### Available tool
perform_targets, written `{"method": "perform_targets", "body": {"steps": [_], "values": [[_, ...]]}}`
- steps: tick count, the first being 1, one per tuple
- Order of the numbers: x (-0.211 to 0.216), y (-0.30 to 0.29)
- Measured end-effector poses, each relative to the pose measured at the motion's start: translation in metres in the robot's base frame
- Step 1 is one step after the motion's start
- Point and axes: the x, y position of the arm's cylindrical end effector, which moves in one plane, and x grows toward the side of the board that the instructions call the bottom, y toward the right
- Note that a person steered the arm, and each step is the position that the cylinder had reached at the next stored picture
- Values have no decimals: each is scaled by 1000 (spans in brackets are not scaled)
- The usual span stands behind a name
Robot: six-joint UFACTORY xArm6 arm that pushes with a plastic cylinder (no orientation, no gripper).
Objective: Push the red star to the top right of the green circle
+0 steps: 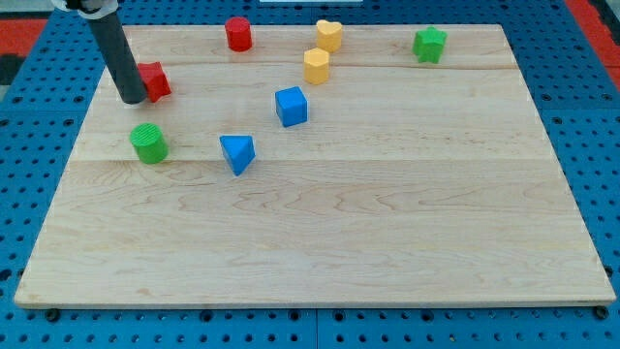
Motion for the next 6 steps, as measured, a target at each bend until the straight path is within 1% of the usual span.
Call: {"method": "perform_targets", "body": {"steps": [1, 2, 3, 4, 5, 6], "values": [[-21, -34], [-46, -20], [-41, 38], [-33, 43], [-33, -2], [-39, -19]]}}
